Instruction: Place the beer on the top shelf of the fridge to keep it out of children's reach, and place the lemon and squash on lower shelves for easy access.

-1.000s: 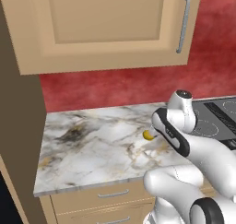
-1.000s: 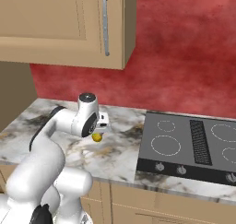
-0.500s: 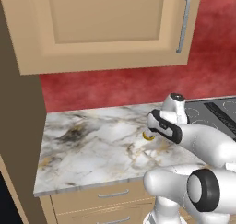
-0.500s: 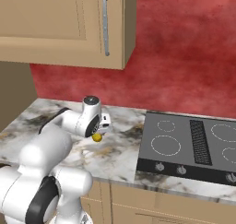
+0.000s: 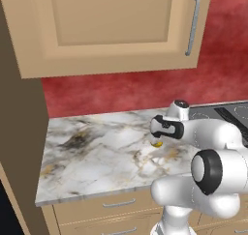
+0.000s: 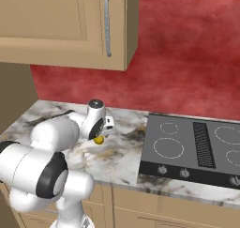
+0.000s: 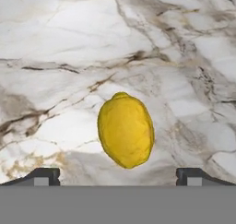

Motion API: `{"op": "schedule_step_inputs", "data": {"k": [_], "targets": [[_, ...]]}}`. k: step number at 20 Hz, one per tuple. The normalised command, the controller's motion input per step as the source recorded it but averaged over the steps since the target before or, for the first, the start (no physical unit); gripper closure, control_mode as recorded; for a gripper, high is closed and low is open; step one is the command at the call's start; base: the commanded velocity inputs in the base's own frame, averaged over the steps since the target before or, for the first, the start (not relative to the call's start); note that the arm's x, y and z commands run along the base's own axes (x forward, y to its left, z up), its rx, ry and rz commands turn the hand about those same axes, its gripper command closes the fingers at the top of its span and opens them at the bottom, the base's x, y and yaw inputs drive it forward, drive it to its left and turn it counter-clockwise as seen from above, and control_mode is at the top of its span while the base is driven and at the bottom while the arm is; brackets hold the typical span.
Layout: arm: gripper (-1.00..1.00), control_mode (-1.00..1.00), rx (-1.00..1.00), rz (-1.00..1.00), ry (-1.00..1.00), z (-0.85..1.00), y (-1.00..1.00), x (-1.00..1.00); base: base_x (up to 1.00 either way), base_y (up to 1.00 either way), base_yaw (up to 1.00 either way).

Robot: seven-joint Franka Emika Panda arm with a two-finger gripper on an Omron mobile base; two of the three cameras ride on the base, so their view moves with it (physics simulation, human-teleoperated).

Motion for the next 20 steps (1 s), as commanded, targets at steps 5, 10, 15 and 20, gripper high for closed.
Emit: {"op": "schedule_step_inputs", "data": {"k": [5,10,15,20], "targets": [[-1.0,-1.0,0.0,0.03,0.02,-0.2,0.02,0.24,0.0,0.0,0.0],[-1.0,-1.0,0.0,0.01,0.04,-0.19,0.0,0.15,0.0,0.0,0.0],[-1.0,-1.0,0.0,0.0,0.06,-0.2,0.0,0.01,0.0,0.0,0.0],[-1.0,-1.0,0.0,0.0,0.06,-0.23,0.0,0.0,0.0,0.0,0.0]]}}
